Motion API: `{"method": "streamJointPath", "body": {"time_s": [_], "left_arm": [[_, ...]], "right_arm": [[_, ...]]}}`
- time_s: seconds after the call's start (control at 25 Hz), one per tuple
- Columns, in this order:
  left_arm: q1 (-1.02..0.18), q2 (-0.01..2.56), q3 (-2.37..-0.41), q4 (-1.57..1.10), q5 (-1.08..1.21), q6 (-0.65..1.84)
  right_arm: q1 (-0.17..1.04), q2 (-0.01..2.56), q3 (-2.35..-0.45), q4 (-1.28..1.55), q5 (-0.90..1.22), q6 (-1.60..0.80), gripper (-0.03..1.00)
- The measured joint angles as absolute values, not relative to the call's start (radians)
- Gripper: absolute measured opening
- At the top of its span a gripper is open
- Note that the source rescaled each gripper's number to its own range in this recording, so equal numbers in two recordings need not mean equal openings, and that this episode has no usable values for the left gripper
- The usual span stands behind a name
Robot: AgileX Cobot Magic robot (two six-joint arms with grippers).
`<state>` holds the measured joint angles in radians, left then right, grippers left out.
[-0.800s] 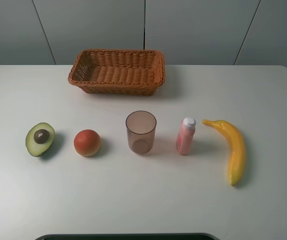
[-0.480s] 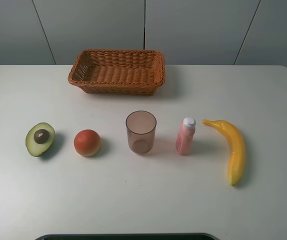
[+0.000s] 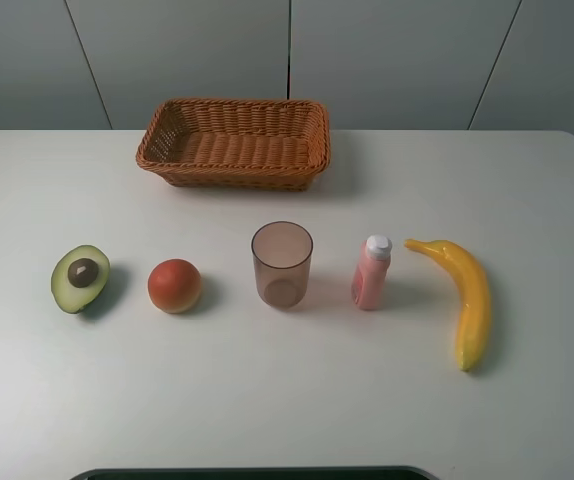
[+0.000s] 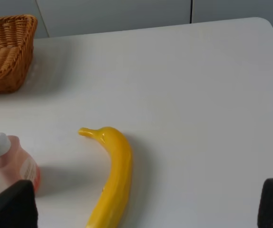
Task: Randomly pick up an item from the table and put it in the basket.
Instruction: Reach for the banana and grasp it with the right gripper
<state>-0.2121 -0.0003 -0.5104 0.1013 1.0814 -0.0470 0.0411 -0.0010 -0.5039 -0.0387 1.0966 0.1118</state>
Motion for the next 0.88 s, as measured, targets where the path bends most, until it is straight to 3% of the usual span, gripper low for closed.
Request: {"method": "streamJointPath", "body": {"time_s": [0.88], "left_arm": [[-0.212, 0.000, -0.510, 0.101, 1.081, -0.045]], "right_arm": [[0.041, -0.001, -0.504, -0.039, 1.097, 0.113, 1.00]]}}
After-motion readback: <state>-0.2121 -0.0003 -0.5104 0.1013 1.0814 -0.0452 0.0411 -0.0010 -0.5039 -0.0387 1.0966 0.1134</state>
